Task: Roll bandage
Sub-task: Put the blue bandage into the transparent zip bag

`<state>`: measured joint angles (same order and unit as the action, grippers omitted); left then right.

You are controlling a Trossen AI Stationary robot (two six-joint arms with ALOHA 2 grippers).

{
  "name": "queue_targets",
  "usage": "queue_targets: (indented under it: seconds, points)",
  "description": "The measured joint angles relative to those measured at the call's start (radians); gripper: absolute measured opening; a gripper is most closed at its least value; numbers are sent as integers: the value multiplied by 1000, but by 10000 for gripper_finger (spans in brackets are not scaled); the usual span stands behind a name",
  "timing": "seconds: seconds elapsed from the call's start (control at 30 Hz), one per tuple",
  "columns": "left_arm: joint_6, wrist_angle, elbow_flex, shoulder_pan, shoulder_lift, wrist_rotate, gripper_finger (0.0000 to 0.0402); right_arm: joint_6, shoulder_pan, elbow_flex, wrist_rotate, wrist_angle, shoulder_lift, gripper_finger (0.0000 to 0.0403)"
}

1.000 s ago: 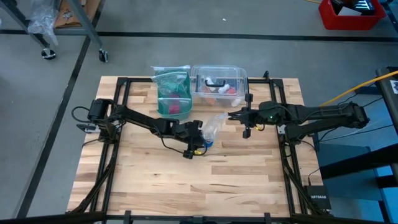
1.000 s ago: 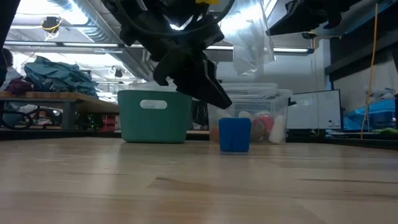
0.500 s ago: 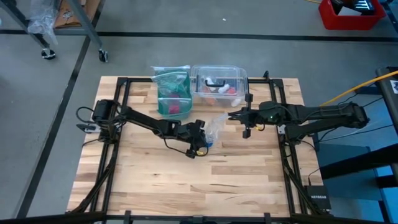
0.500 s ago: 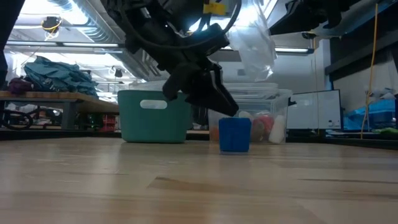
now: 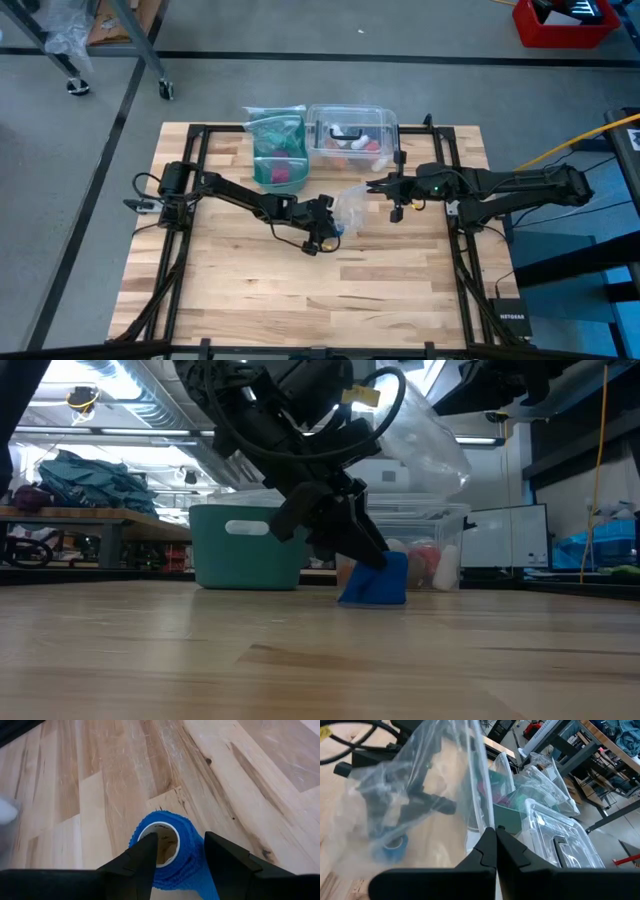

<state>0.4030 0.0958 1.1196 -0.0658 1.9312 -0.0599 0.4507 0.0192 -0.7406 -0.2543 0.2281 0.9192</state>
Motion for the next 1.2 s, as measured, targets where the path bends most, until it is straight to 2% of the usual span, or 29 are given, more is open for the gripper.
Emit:
queue_targets:
  seconds: [0.2,0.33,0.6,0.87,0.97,1.2]
  points:
    - [-2,-17,24,-6,4,11,149,0,0,0,0,-1,0,0]
    - [-5,-27,26,-23,4,60,129,0,0,0,2,0,0,0]
    - [-63,-136,25,-42,11,77,90,0,0,0,3,0,0,0]
    - [-111,-18,24,-39,12,-18,11,0,0,0,4,0,0,0]
    - [-162,26,25,-40,11,-32,8,0,0,0,4,0,0,0]
    - [-166,26,25,-38,10,-37,3,0,0,0,4,0,0,0]
